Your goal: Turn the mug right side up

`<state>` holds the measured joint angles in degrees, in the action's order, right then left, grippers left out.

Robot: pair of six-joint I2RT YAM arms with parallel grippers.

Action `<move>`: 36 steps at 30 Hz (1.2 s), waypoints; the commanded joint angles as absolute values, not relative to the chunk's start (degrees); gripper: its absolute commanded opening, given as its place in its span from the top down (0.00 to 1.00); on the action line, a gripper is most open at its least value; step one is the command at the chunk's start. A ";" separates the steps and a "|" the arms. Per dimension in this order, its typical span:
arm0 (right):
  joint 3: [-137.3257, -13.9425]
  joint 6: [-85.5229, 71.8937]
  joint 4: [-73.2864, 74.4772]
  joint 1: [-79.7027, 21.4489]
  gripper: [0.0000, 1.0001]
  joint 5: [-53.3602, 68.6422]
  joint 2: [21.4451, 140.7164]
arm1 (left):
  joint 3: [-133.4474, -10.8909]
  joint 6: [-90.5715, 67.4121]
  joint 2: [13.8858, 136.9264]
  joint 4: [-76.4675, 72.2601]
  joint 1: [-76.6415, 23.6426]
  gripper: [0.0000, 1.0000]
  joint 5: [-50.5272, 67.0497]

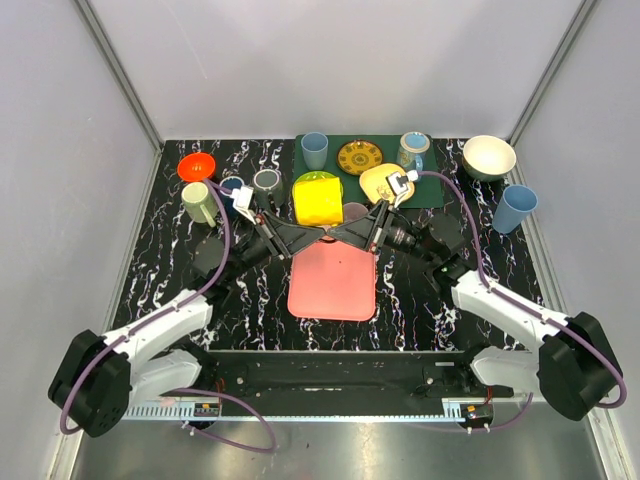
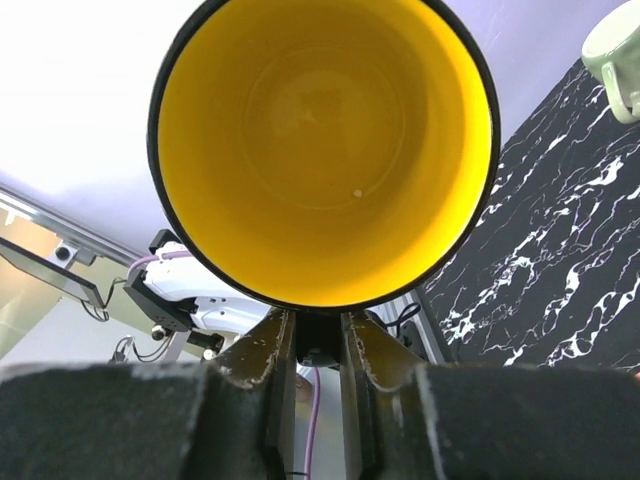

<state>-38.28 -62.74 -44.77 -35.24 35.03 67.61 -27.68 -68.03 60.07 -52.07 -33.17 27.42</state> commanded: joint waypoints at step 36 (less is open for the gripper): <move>-50.01 -31.29 18.64 -36.21 0.15 5.80 58.80 | -55.81 -35.14 66.49 28.76 13.09 1.00 -13.19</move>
